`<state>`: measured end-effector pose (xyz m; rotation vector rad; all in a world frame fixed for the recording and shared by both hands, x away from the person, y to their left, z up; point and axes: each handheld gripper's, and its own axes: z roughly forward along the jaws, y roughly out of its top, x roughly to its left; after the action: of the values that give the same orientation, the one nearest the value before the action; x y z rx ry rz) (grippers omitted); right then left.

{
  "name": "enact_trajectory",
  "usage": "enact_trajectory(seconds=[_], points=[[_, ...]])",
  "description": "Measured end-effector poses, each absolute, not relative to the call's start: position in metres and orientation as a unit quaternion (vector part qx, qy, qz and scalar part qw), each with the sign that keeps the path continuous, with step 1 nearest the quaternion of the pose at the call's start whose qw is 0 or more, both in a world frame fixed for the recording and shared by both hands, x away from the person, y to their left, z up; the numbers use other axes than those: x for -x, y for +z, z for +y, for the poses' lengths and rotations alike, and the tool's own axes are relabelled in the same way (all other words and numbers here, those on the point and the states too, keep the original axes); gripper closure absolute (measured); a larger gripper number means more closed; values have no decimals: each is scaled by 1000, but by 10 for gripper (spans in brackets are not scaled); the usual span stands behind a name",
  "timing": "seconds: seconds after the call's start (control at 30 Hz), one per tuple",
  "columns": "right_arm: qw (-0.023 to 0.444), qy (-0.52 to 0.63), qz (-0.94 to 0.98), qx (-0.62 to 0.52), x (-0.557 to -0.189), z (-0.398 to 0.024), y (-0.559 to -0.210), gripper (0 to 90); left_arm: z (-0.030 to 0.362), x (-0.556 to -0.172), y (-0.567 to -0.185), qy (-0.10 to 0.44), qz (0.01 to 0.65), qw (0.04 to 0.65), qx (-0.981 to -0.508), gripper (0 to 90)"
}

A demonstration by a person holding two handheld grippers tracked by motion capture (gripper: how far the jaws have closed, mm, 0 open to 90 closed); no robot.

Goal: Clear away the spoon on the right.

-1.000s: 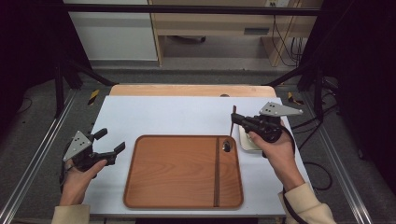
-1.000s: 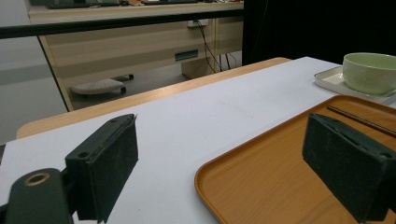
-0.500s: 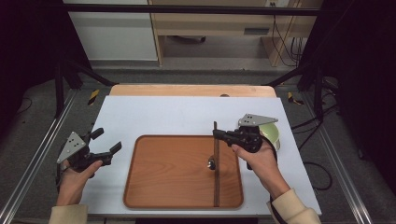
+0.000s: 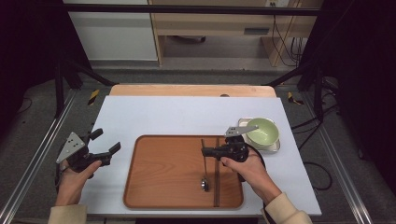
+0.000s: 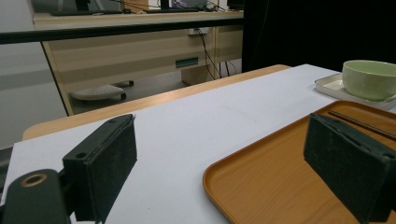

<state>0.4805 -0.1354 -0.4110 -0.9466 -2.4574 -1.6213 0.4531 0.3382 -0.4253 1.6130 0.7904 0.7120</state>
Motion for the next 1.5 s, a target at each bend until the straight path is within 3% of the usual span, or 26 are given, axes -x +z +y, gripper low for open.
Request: enact_trajectory(seconds=[0.37, 0.8, 1.37, 1.5], points=[[31, -468, -816, 338, -489, -135, -441, 797, 338, -453, -425, 305, 336, 566, -688, 94], [-2, -404, -839, 365, -494, -129, -457, 695, 338, -453, -426, 305, 338, 566, -688, 93], [-67, -378, -844, 375, -488, -121, -453, 316, 338, -455, -428, 316, 350, 551, -689, 83], [-88, -390, -838, 371, -484, -121, -444, 262, 339, -456, -429, 317, 358, 549, -686, 83]])
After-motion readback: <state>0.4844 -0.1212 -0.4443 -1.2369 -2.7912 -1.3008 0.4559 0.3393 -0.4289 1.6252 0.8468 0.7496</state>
